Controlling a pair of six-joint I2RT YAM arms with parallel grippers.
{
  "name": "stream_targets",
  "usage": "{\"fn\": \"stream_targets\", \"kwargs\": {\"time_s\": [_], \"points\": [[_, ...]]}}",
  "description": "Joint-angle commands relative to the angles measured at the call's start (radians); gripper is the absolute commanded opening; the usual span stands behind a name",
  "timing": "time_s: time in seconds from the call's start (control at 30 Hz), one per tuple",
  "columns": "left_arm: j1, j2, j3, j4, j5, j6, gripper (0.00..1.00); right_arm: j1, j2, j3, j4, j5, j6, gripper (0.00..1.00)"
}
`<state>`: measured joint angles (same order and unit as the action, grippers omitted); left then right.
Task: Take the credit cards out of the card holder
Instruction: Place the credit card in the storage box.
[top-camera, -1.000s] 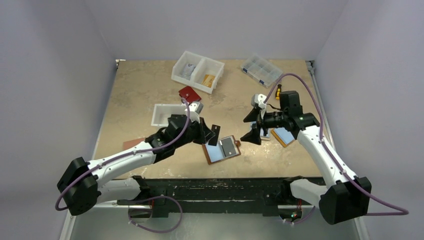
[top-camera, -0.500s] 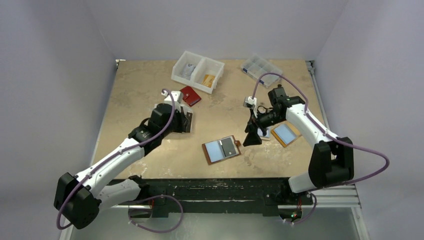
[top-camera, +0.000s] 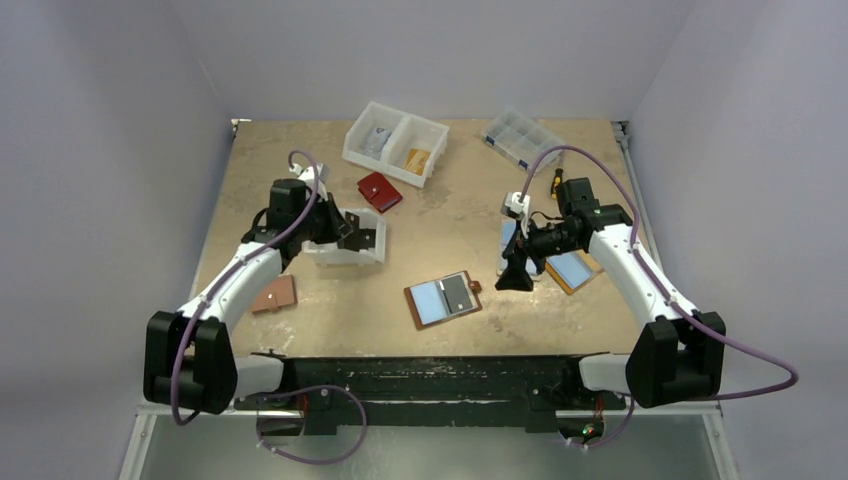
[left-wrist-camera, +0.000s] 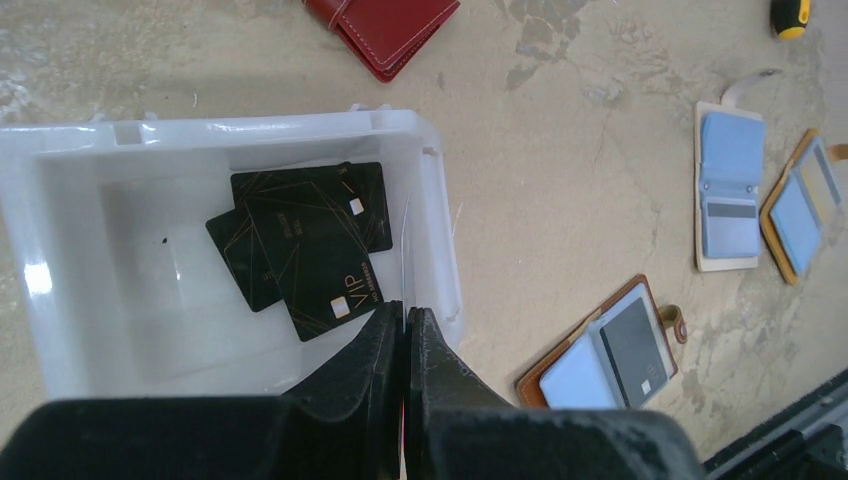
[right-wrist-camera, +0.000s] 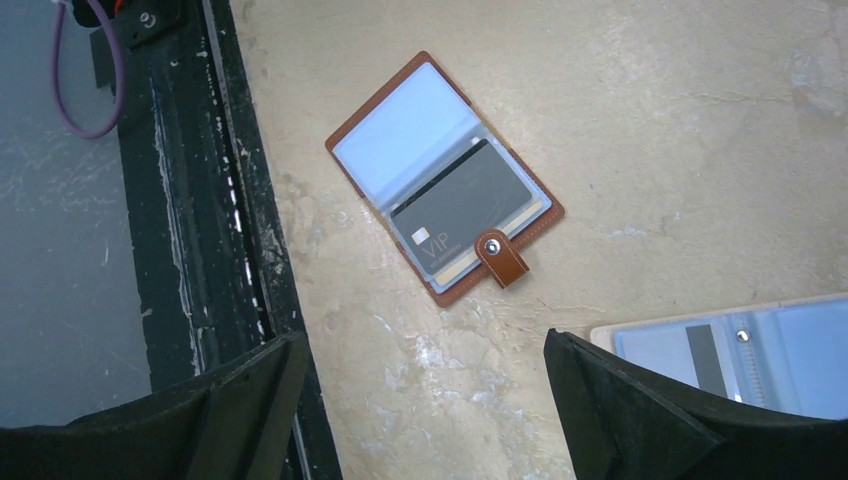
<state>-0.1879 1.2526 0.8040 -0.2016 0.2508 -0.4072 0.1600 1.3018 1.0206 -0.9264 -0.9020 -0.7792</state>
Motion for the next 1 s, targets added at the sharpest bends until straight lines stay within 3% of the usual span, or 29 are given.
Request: {"fn": "stream_targets", "kwargs": {"time_s": [0.0, 0.37, 0.57, 0.67, 0.73, 0.83, 0.97], "points": [[0.077, 0.057, 0.049, 0.067, 0.166, 0.016, 0.00, -0.017, -0.025, -0.009, 0.023, 0.002, 0.002, 0.99], [0.232, 0.235, 0.012, 0.263, 0.457, -0.119, 0.00, -0.025, -0.015, -0.005, 0.021, -0.001, -0.001, 0.99], [0.248, 0.335, 0.026, 0.297, 0.489, -0.139, 0.01, -0.025, -0.001, -0.001, 0.017, -0.004, -0.006, 0.99], [0.251, 0.356, 0.056, 0.220, 0.435, -0.097, 0.27, -0.027, 0.004, 0.001, 0.015, -0.005, -0.009, 0.99], [0.251, 0.337, 0.068, 0.176, 0.383, -0.074, 0.34, -0.027, 0.005, 0.001, 0.015, -0.005, -0.010, 0.99], [0.251, 0.293, 0.081, 0.130, 0.314, -0.048, 0.41, -0.029, 0.005, 0.001, 0.017, -0.003, -0.012, 0.99], [0.251, 0.226, 0.102, 0.088, 0.262, -0.021, 0.43, -0.030, 0.007, 0.001, 0.017, -0.001, -0.011, 0.99]]}}
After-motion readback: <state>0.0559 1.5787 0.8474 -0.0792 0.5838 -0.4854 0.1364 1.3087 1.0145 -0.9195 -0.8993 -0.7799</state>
